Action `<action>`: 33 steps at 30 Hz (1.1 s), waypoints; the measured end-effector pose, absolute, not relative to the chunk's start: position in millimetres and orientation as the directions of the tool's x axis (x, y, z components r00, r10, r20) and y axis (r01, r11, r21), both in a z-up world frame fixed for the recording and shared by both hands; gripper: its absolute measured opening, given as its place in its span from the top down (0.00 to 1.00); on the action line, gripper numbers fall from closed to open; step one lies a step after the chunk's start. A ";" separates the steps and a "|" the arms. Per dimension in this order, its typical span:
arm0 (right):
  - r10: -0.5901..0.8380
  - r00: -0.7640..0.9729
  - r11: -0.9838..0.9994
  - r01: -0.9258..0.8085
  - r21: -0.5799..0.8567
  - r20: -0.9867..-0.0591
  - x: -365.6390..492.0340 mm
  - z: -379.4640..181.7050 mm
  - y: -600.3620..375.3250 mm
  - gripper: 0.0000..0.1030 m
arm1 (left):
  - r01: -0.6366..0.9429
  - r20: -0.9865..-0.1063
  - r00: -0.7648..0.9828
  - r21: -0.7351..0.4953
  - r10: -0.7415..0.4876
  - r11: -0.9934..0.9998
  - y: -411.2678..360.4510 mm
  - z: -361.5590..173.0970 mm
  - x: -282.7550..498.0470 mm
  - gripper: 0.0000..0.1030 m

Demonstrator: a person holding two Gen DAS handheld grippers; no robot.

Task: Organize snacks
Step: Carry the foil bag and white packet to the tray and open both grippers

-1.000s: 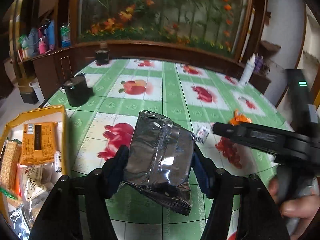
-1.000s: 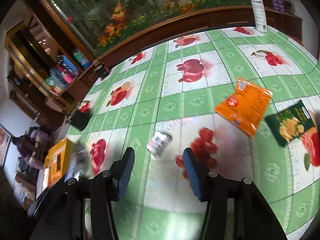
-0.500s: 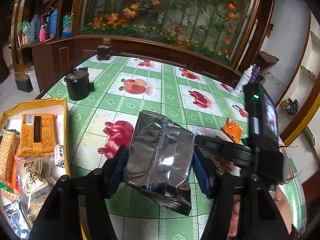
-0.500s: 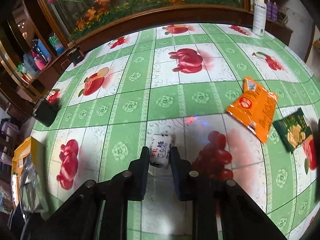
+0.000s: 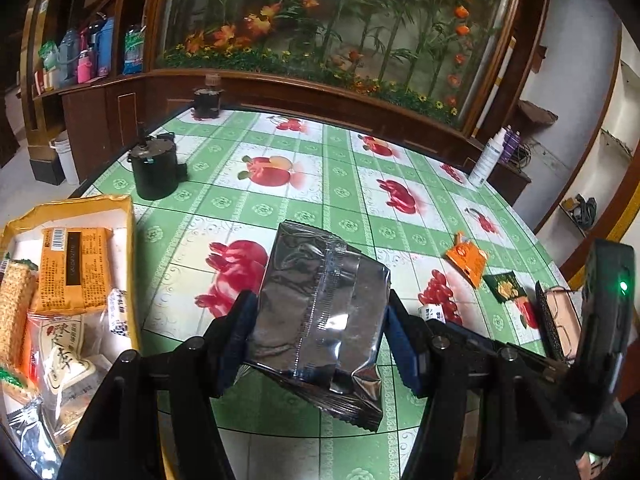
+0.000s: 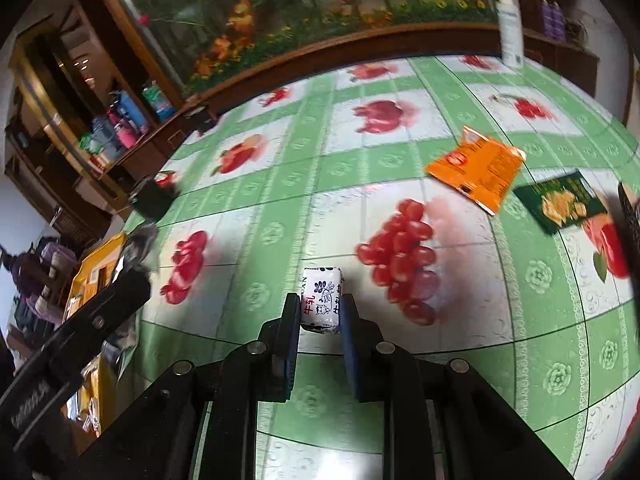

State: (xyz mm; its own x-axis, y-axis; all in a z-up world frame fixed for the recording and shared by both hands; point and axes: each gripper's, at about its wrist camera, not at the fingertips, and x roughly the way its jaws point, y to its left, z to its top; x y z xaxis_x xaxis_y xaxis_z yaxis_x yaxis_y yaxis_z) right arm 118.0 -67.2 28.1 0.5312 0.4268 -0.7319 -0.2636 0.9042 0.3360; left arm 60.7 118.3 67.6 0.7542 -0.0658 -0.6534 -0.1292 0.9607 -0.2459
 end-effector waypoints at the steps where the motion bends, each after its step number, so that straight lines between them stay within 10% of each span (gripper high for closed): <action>1: 0.439 0.533 0.898 -0.283 0.336 -0.724 116.2 30.2 -63.3 0.79 | -0.134 -0.650 0.758 -0.248 -0.062 0.959 120.6 68.6 59.8 0.40; 21: 0.684 0.482 0.684 -0.686 0.250 -0.548 16.7 67.9 42.5 0.79 | -0.414 -0.676 0.719 -0.230 0.162 0.881 248.0 87.6 20.0 0.39; 33: 0.733 0.288 0.515 -0.826 0.228 -0.616 -22.1 37.9 102.0 0.79 | -0.500 -0.742 0.638 -0.198 0.204 0.843 283.6 61.5 19.9 0.39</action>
